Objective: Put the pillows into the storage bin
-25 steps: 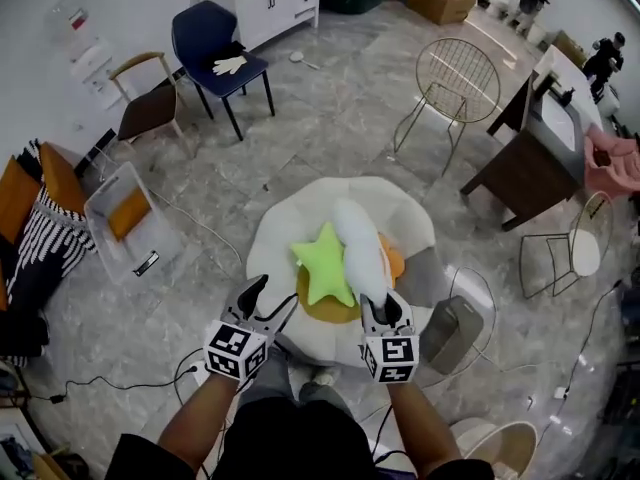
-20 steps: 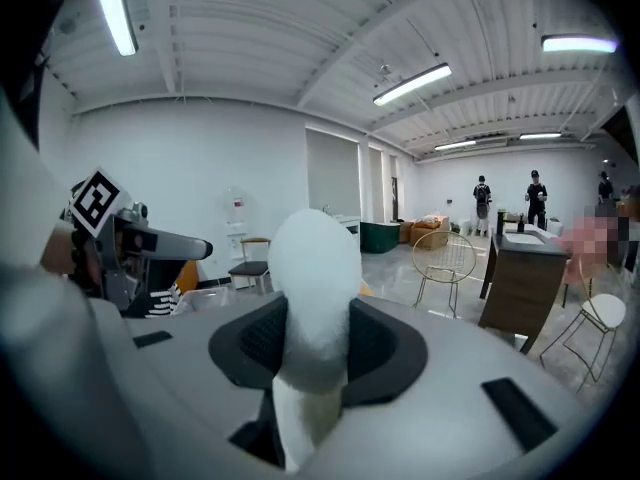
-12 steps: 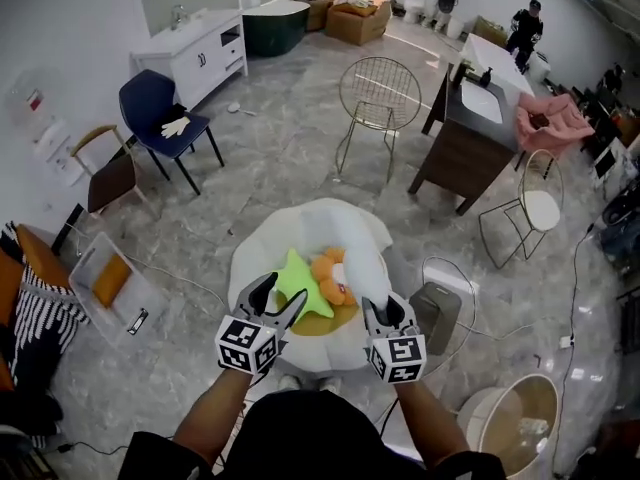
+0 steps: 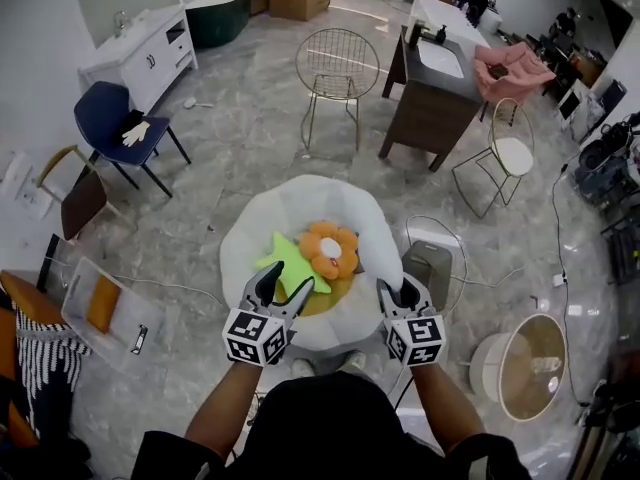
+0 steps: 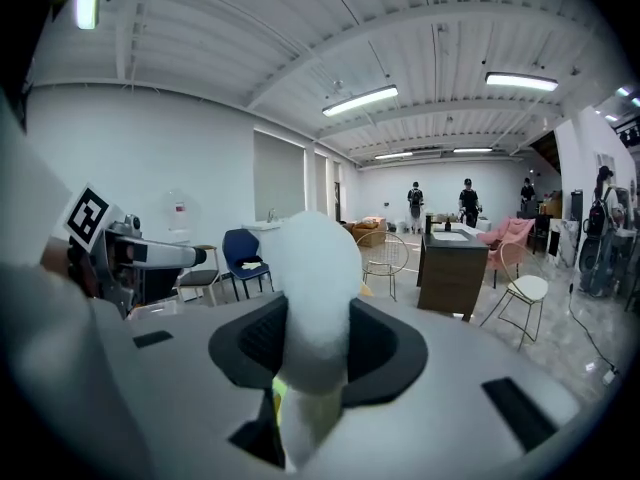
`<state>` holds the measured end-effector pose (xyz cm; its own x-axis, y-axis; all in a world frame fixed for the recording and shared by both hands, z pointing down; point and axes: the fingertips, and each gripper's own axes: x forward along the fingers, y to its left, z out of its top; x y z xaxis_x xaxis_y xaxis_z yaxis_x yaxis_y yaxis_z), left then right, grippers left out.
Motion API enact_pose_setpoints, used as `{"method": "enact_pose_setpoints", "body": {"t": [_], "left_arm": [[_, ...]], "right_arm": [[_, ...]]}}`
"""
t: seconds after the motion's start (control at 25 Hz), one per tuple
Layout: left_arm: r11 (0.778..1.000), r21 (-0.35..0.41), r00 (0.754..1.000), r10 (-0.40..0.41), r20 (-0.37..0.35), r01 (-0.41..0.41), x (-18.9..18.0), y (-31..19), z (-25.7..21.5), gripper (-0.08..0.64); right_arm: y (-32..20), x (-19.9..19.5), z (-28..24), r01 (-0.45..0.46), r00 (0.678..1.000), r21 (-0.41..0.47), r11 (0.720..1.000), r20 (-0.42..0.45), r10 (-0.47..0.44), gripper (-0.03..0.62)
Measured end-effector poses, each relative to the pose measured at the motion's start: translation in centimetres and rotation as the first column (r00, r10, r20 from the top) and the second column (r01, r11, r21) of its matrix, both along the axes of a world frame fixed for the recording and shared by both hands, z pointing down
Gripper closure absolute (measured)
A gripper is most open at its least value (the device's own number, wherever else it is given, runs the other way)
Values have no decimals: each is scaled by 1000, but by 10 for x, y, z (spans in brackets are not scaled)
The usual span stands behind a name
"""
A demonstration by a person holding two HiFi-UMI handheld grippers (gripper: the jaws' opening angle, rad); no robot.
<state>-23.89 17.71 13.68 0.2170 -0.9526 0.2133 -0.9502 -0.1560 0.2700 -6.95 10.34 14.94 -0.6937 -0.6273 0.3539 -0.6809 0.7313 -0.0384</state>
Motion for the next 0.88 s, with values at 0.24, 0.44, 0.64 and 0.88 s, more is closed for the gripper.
{"method": "enact_pose_setpoints", "body": {"t": [0.24,0.44,0.64,0.88], "left_arm": [[998,4,998,66,19,-66,14,-8,3,256],[993,-1,993,119,26,-119,36,-27,8,256],[982,-31,982,187,38,-186,72,-54,17,256],[981,-56,980,190,53,-187,122,-101,34,258]], "right_arm": [[1,26,4,-75,997,4,997,-29,75,454],[-8,53,9,-144,989,-2,990,-21,144,453],[-25,91,22,-215,977,-38,976,2,215,453],[-68,158,54,-262,964,-111,959,23,266,453]]}}
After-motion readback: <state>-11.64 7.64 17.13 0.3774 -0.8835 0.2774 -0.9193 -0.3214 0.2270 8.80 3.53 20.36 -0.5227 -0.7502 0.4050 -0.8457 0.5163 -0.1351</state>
